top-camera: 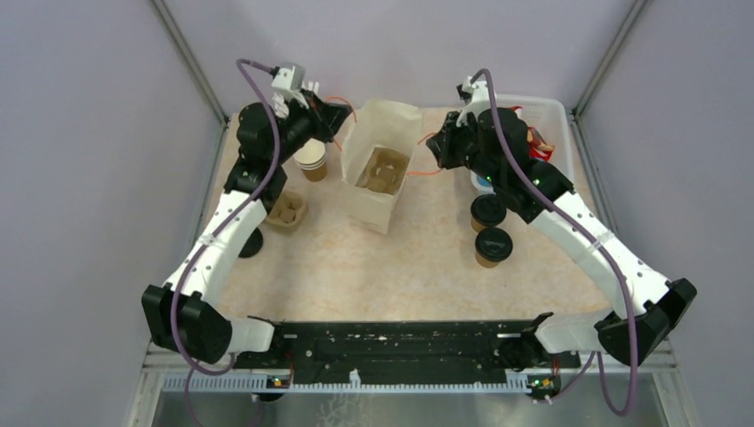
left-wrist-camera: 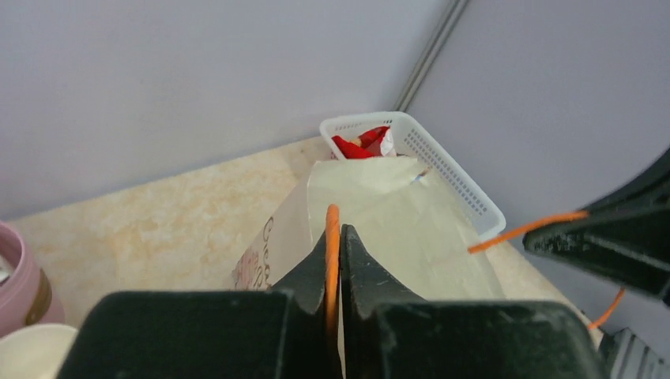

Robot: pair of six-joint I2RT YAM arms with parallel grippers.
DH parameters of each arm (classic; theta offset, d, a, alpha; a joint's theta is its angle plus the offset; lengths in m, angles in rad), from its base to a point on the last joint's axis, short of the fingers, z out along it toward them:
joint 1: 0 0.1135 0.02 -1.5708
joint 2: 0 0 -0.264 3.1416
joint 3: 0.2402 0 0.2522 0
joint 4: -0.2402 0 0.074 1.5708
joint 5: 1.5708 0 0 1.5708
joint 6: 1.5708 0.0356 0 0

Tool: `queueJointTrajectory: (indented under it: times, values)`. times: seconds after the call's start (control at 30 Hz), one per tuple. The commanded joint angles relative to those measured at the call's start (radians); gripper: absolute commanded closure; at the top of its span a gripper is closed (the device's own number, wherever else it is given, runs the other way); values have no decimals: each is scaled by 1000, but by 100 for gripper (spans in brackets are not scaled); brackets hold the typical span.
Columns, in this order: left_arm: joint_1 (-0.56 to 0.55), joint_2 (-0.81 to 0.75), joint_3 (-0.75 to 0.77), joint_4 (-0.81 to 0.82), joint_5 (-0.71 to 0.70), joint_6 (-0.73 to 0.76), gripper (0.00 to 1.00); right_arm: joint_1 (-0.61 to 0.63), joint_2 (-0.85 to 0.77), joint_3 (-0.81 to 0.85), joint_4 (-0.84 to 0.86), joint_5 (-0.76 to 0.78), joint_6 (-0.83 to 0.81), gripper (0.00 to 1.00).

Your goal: Pack the takeout coffee

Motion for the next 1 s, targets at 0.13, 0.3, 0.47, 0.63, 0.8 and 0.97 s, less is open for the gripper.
queueJointTrajectory:
  times: [0.13, 0.3, 0.47, 0.63, 0.8, 0.97]
  values:
    - [-3, 136, 278, -627, -122, -93, 68, -5, 89, 160, -373, -18, 254, 97]
    - [-4, 229, 389, -843, -153, -27, 46, -5, 177, 285, -501, -19, 256, 94]
    - [-24, 212, 362, -903, -115, 18, 29, -6, 234, 374, -607, -43, 260, 75]
    - [-72, 129, 337, -902, -139, 33, 6, -4, 297, 486, -695, -87, 234, 40]
    - [-73, 102, 369, -947, -157, -27, 5, 6, 377, 596, -773, -114, 209, 20]
    - [-74, 119, 358, -999, -173, -71, 8, 35, 507, 718, -837, -71, 259, 11]
